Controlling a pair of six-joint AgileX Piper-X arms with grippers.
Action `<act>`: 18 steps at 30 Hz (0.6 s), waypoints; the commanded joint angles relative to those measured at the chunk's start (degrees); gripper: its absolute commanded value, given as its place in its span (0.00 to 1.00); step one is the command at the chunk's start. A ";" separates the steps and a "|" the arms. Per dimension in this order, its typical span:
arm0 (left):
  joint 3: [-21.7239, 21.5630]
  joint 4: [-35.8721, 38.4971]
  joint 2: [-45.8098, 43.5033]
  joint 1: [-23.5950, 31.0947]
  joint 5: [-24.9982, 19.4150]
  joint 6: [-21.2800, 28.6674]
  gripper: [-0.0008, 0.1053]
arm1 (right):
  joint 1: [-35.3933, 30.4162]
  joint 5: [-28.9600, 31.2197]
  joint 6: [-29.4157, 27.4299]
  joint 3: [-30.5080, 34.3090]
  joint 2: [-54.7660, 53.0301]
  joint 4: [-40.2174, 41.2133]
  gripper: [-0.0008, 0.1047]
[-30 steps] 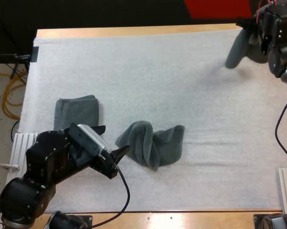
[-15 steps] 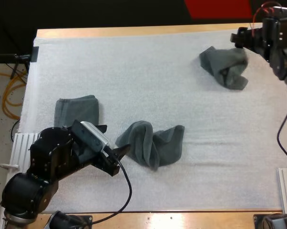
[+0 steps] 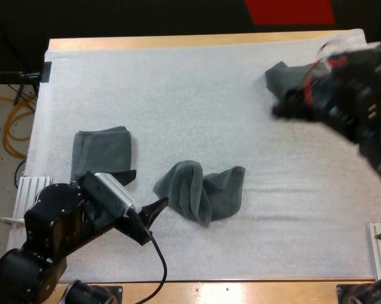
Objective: Pick towel from pile fold and stack
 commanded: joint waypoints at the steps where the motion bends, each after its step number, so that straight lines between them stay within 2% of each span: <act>1: -0.06 1.80 -0.49 -0.14 -0.49 -0.53 0.73 | 3.85 -0.64 2.08 3.22 -0.20 0.80 0.62; 3: -0.06 3.37 -0.63 -0.14 -0.66 -0.53 0.73 | 7.60 -0.64 4.10 7.04 -0.25 0.02 0.62; 8: -0.06 6.98 -0.62 -0.14 -2.08 -0.26 0.73 | 16.66 -1.04 10.83 17.79 0.18 -8.40 0.62; 10: -0.06 7.99 -0.62 -0.14 -2.93 -0.24 0.73 | 19.12 -3.84 13.94 21.10 1.79 -11.70 0.62; 13: -0.06 8.16 -0.62 -0.14 -3.02 -0.24 0.73 | 20.75 -10.37 18.31 23.53 5.26 -15.29 0.62; 16: -0.06 8.16 -0.62 -0.14 -3.02 -0.24 0.73 | 21.95 -15.85 18.94 23.76 9.69 -17.62 0.62; 18: -0.06 8.16 -0.62 -0.14 -3.02 -0.24 0.73 | 22.48 -17.06 19.07 23.76 12.25 -18.81 0.62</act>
